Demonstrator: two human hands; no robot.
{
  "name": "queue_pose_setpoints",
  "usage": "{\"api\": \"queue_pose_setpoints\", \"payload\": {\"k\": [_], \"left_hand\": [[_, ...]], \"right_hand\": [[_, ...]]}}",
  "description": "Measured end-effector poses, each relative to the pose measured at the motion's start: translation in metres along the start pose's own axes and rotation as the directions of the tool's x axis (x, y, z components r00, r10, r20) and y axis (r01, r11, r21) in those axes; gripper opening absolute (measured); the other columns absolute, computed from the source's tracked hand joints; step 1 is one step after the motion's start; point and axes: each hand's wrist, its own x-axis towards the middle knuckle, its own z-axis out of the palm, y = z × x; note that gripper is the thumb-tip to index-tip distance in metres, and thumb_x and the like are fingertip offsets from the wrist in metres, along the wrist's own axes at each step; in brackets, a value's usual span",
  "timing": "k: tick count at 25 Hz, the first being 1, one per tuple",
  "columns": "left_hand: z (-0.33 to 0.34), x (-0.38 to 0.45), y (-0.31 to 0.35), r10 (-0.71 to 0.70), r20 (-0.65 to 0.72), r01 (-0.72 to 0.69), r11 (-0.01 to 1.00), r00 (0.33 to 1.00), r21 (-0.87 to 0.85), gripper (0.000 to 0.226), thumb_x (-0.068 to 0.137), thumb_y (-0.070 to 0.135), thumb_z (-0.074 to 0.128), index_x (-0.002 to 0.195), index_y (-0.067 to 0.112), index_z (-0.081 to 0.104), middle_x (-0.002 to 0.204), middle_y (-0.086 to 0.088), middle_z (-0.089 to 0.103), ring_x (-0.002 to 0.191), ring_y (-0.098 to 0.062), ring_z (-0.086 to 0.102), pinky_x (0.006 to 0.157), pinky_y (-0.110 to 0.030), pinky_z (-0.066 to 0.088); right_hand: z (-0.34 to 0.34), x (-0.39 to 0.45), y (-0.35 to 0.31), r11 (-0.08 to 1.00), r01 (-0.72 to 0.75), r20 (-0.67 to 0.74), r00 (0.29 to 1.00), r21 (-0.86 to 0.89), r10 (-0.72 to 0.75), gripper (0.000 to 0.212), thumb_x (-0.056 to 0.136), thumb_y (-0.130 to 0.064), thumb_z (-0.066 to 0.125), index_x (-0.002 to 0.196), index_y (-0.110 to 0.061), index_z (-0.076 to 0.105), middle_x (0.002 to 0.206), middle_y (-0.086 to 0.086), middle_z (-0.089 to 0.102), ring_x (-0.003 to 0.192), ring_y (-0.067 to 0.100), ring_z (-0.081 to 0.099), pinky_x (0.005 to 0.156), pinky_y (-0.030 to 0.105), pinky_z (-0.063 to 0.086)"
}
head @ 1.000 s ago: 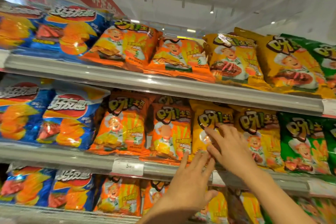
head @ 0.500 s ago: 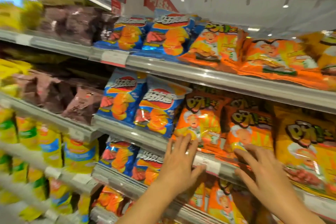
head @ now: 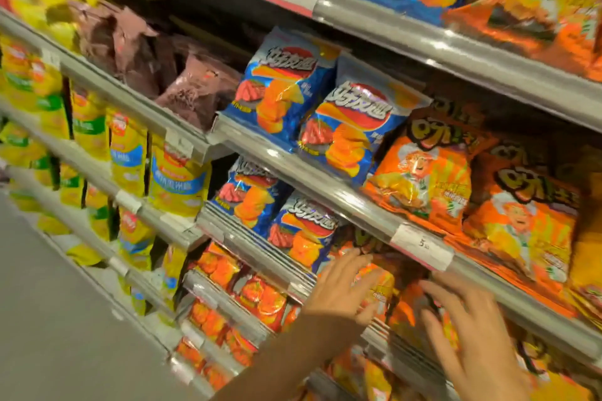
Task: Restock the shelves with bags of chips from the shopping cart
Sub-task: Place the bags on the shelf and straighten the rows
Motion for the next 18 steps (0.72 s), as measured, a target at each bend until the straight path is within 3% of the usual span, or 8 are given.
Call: {"api": "queue_pose_setpoints", "payload": {"k": [3,7,10,11,13,14,16,18], "left_hand": [[0.008,-0.02,-0.028,-0.165,0.062,0.159,0.983,0.984,0.093,0.066,0.074,0.036,0.081,0.135,0.014,0.065,0.143,-0.015,0.058,0.135,-0.04,0.051,0.099,-0.06,0.05],[0.009,-0.024,-0.066,-0.308,0.029,0.3,0.94,0.951,0.161,0.072,0.08,0.044,0.074,0.142,0.012,0.057,0.151,-0.018,0.048,0.141,-0.043,0.043,0.108,-0.059,0.043],[0.012,-0.018,-0.094,-0.333,0.062,0.317,0.93,0.941,0.184,0.071,0.089,0.047,0.066,0.15,0.016,0.047,0.16,-0.013,0.036,0.149,-0.036,0.032,0.115,-0.058,0.034],[0.015,-0.017,-0.102,-0.34,0.095,0.314,0.925,0.936,0.212,0.072,0.092,0.05,0.06,0.154,0.019,0.04,0.165,-0.01,0.028,0.153,-0.031,0.023,0.119,-0.057,0.028],[0.022,-0.02,-0.111,-0.329,0.138,0.289,0.924,0.934,0.25,0.074,0.096,0.055,0.051,0.158,0.024,0.027,0.169,-0.005,0.013,0.156,-0.026,0.009,0.122,-0.056,0.019],[0.025,-0.023,-0.114,-0.316,0.159,0.269,0.928,0.935,0.259,0.075,0.096,0.056,0.05,0.158,0.025,0.023,0.17,-0.004,0.009,0.157,-0.026,0.006,0.123,-0.056,0.017],[0.03,-0.029,-0.116,-0.286,0.176,0.234,0.934,0.942,0.269,0.077,0.095,0.054,0.052,0.159,0.025,0.02,0.17,-0.004,0.007,0.157,-0.027,0.004,0.122,-0.057,0.019],[0.033,-0.036,-0.114,-0.26,0.154,0.208,0.934,0.953,0.289,0.08,0.093,0.05,0.058,0.159,0.021,0.024,0.168,-0.007,0.015,0.156,-0.031,0.01,0.117,-0.06,0.027]], "right_hand": [[0.034,-0.004,-0.01,1.0,-0.002,0.142,0.99,-0.003,0.003,0.072,0.1,-0.06,0.024,0.116,-0.009,0.074,0.126,0.015,0.067,0.12,0.036,0.062,0.096,0.05,0.051],[0.065,0.002,-0.006,0.991,-0.005,0.208,0.978,-0.137,0.034,0.087,0.098,-0.066,0.015,0.116,-0.003,0.074,0.124,0.025,0.067,0.114,0.053,0.063,0.092,0.065,0.05],[0.077,-0.002,-0.009,0.993,-0.029,0.199,0.979,-0.116,0.052,0.081,0.099,-0.066,0.018,0.12,-0.008,0.071,0.122,0.029,0.067,0.113,0.051,0.063,0.113,0.042,0.037],[0.082,-0.004,-0.012,0.992,-0.02,0.196,0.98,-0.123,0.044,0.076,0.099,-0.064,0.021,0.12,-0.009,0.071,0.12,0.029,0.068,0.11,0.052,0.065,0.111,0.045,0.04],[0.096,-0.007,-0.01,0.988,0.007,0.238,0.971,-0.156,0.03,0.065,0.098,-0.058,0.031,0.127,-0.011,0.065,0.123,0.03,0.066,0.104,0.055,0.067,0.087,0.064,0.052],[0.104,-0.01,-0.011,0.992,0.015,0.293,0.956,-0.125,0.022,0.063,0.098,-0.055,0.036,0.132,-0.009,0.062,0.129,0.03,0.063,0.109,0.054,0.065,0.083,0.067,0.053],[0.115,-0.018,-0.014,0.994,-0.097,0.408,0.907,-0.05,0.109,0.064,0.094,-0.043,0.058,0.148,-0.012,0.047,0.154,0.023,0.04,0.134,0.047,0.049,0.103,0.058,0.046],[0.125,-0.029,-0.014,0.989,-0.143,0.496,0.857,-0.029,0.138,0.086,0.092,-0.038,0.066,0.157,-0.03,0.01,0.168,0.007,-0.001,0.155,0.03,0.014,0.122,0.04,0.024]]}}
